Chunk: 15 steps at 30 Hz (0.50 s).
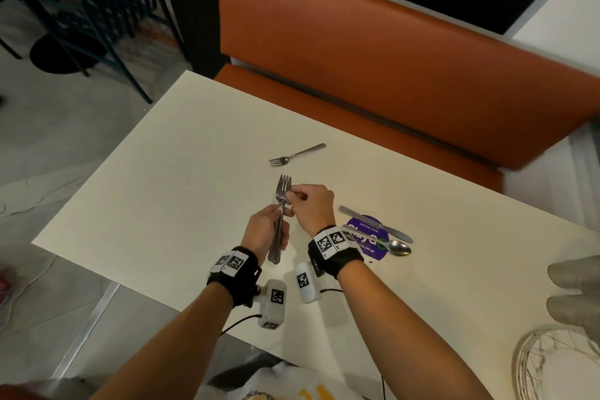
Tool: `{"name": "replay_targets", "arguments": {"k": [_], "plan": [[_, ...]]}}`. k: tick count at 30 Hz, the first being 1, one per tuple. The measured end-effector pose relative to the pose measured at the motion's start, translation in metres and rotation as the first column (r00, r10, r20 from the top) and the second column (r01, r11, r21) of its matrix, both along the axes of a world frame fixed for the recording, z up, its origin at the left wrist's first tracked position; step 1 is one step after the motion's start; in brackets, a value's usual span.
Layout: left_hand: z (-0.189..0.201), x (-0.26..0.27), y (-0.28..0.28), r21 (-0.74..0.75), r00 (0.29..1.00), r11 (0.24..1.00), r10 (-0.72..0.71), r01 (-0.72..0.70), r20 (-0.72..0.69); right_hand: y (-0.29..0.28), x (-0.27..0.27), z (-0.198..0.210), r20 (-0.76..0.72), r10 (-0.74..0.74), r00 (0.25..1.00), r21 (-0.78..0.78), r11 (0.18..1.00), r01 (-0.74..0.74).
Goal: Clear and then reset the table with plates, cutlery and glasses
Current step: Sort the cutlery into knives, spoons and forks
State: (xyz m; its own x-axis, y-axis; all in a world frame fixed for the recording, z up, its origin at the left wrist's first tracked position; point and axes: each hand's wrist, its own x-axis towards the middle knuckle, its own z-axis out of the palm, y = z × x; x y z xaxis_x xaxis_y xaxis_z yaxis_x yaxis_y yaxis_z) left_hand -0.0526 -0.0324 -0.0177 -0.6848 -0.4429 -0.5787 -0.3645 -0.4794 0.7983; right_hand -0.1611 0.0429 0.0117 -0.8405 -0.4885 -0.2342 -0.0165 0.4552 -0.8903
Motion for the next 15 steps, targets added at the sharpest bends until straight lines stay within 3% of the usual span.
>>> {"name": "replay_targets", "arguments": {"k": [6, 15], "plan": [[-0.001, -0.002, -0.004, 0.027, 1.0, 0.999, -0.02, 0.02, 0.004, -0.007, -0.005, -0.009, 0.104, -0.038, 0.994, 0.019, 0.999, 0.036], [-0.009, -0.016, -0.02, 0.046, 0.998, 0.998, 0.046, -0.049, 0.052, -0.029, -0.042, -0.028, 0.079, 0.118, 0.99, 0.105, 0.986, -0.126]]}}
